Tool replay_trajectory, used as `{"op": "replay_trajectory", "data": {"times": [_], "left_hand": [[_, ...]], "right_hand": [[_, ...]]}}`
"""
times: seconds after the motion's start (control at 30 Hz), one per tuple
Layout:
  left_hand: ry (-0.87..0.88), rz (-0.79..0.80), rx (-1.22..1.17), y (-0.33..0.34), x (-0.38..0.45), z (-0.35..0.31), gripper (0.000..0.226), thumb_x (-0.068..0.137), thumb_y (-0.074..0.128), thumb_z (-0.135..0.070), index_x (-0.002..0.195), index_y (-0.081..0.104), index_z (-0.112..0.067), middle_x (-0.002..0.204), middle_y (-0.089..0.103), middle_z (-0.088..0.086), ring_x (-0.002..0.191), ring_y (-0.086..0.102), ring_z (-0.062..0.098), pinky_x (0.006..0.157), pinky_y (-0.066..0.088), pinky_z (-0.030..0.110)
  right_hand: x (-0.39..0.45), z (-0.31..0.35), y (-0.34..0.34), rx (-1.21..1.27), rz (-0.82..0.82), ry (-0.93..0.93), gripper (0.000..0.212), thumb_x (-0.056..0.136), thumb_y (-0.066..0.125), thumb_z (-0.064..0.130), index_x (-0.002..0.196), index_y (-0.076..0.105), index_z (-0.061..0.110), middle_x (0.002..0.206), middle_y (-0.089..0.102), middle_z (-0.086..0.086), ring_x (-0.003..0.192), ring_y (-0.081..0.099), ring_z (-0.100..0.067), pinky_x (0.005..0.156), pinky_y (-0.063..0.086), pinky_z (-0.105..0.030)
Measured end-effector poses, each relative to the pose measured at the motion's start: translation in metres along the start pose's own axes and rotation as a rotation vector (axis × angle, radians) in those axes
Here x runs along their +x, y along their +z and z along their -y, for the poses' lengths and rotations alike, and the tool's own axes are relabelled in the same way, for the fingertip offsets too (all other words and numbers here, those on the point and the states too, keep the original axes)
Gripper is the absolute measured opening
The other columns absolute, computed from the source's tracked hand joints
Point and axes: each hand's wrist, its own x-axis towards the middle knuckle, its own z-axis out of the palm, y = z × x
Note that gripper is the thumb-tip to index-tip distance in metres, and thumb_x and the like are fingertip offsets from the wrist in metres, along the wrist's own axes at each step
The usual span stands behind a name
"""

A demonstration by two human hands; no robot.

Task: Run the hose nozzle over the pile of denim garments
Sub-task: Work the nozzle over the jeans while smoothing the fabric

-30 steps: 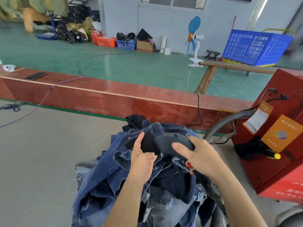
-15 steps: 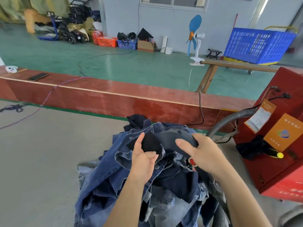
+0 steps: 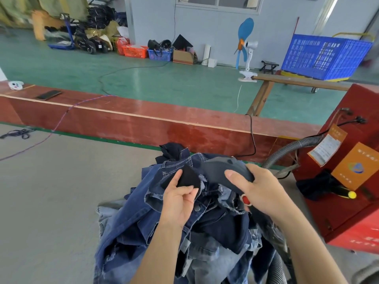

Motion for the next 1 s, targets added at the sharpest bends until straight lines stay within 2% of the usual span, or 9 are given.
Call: {"op": "replay_trajectory", "data": {"times": [0.07,0.2,0.37,0.43,0.5,0.57,0.67,0.83,1.0], "left_hand": [[-0.005,-0.011,-0.044,0.000,0.001,0.001,0.063,0.087,0.033,0.024,0.144,0.037,-0.001,0.098,0.071,0.016,0.089,0.069,0.024,0.077,0.055,0.031],[-0.024,-0.005,-0.094,0.001,-0.001,0.004,0.062,0.087,0.029,0.024,0.145,0.033,0.001,0.084,0.074,0.018,0.075,0.073,0.024,0.064,0.060,0.029],[-0.040,-0.033,-0.112,0.004,0.000,0.005,0.055,0.088,0.030,0.023,0.141,0.036,0.008,0.113,0.062,0.024,0.090,0.066,0.025,0.069,0.059,0.031],[-0.045,-0.055,-0.153,0.004,0.001,0.004,0.046,0.090,0.030,0.022,0.133,0.042,0.013,0.118,0.059,0.026,0.092,0.062,0.026,0.071,0.059,0.027],[-0.055,-0.060,-0.191,0.004,-0.001,0.003,0.034,0.090,0.030,0.020,0.114,0.054,0.014,0.103,0.063,0.021,0.086,0.064,0.025,0.068,0.057,0.024],[-0.066,-0.065,-0.209,0.004,-0.001,0.003,0.031,0.090,0.030,0.019,0.094,0.060,0.010,0.088,0.066,0.018,0.074,0.070,0.024,0.065,0.058,0.023],[-0.086,-0.064,-0.196,0.003,0.001,0.006,0.034,0.091,0.030,0.017,0.086,0.061,0.006,0.078,0.069,0.016,0.064,0.070,0.019,0.060,0.055,0.019],[-0.100,-0.004,-0.111,0.006,0.000,0.008,0.045,0.089,0.026,0.022,0.129,0.046,0.015,0.119,0.059,0.027,0.101,0.061,0.030,0.076,0.059,0.030],[-0.056,-0.059,-0.104,0.008,-0.001,0.004,0.053,0.089,0.029,0.023,0.142,0.032,0.013,0.123,0.053,0.028,0.094,0.061,0.028,0.068,0.059,0.026]], "right_hand": [[-0.003,-0.002,0.001,0.040,0.102,0.016,0.046,0.085,0.059,0.055,0.086,0.055,0.010,0.046,0.049,0.002,0.043,0.058,-0.020,0.059,0.050,-0.041],[-0.005,-0.001,0.011,-0.037,0.184,0.016,0.034,0.087,0.058,0.056,0.086,0.056,0.021,0.044,0.053,0.006,0.041,0.058,-0.016,0.053,0.048,-0.031],[0.001,-0.001,0.011,-0.075,-0.028,-0.023,0.039,0.087,0.055,0.058,0.076,0.049,0.021,0.044,0.052,0.011,0.038,0.052,-0.005,0.048,0.035,-0.025],[0.003,-0.005,0.003,0.012,-0.029,-0.004,0.044,0.086,0.057,0.057,0.079,0.052,0.014,0.047,0.049,0.006,0.041,0.052,-0.011,0.052,0.038,-0.029],[0.001,-0.007,-0.001,0.067,0.050,0.026,0.048,0.085,0.059,0.057,0.086,0.055,0.008,0.050,0.048,0.002,0.045,0.052,-0.018,0.057,0.042,-0.033],[-0.001,-0.008,0.000,0.071,0.140,0.043,0.044,0.086,0.059,0.055,0.088,0.057,0.012,0.047,0.048,0.004,0.043,0.053,-0.018,0.055,0.045,-0.033],[-0.003,-0.003,0.008,0.019,0.210,0.020,0.032,0.087,0.058,0.053,0.087,0.058,0.021,0.045,0.051,0.005,0.042,0.055,-0.018,0.053,0.049,-0.033],[0.001,0.002,0.012,-0.061,0.073,-0.015,0.039,0.087,0.055,0.057,0.084,0.055,0.018,0.046,0.053,0.009,0.042,0.055,-0.008,0.052,0.043,-0.027],[0.002,-0.003,-0.003,0.016,0.031,0.009,0.048,0.085,0.057,0.058,0.093,0.060,0.011,0.072,0.065,-0.013,0.061,0.064,-0.024,0.066,0.049,-0.040]]}}
